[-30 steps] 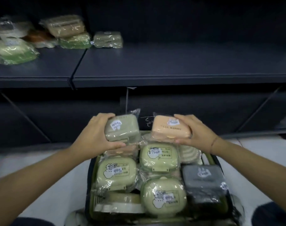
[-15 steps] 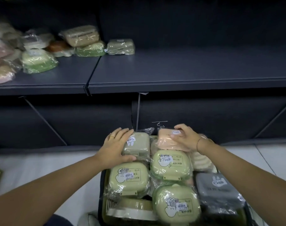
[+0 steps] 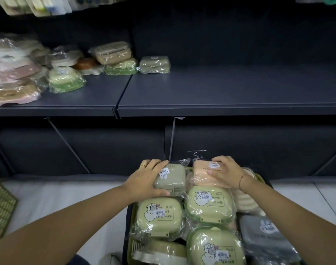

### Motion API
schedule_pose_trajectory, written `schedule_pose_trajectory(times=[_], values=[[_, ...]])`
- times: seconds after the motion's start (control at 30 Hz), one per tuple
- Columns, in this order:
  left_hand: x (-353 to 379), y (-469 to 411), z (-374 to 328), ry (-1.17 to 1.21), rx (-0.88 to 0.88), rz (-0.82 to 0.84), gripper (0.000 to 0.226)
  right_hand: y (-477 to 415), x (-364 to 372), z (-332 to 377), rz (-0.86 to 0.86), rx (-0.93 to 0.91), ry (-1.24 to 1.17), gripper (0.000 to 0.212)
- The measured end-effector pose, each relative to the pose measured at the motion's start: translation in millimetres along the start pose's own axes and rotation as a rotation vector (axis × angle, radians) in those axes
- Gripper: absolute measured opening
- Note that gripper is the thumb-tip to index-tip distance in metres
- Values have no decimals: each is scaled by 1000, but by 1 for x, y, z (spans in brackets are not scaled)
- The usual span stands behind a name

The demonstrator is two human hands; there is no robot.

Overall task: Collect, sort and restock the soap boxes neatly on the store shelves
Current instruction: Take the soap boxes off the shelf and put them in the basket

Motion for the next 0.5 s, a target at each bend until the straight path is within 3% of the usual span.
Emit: schedule_pose_trajectory(times=[0.17,0.37,0.5], values=[[1,-2,-3,-47,-7,47,106,0,-21,-6,162,-2,15,41],[-5,0,-8,-126,-56,121,105,2,6,-4,-21,-20,148,58],[-4,-1,-9,-75,-78,115,102,10,-4,-7,102,-27,103,57]])
Point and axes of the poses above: each hand's wrist, its own y-axis away from the middle knuckle, its own x-axis out of the palm, z = x × y, the point moved 4 cm from there along -y, towards the middle knuckle, and after that the axes turned 8 degrees about -y, right-handed, at the moved point
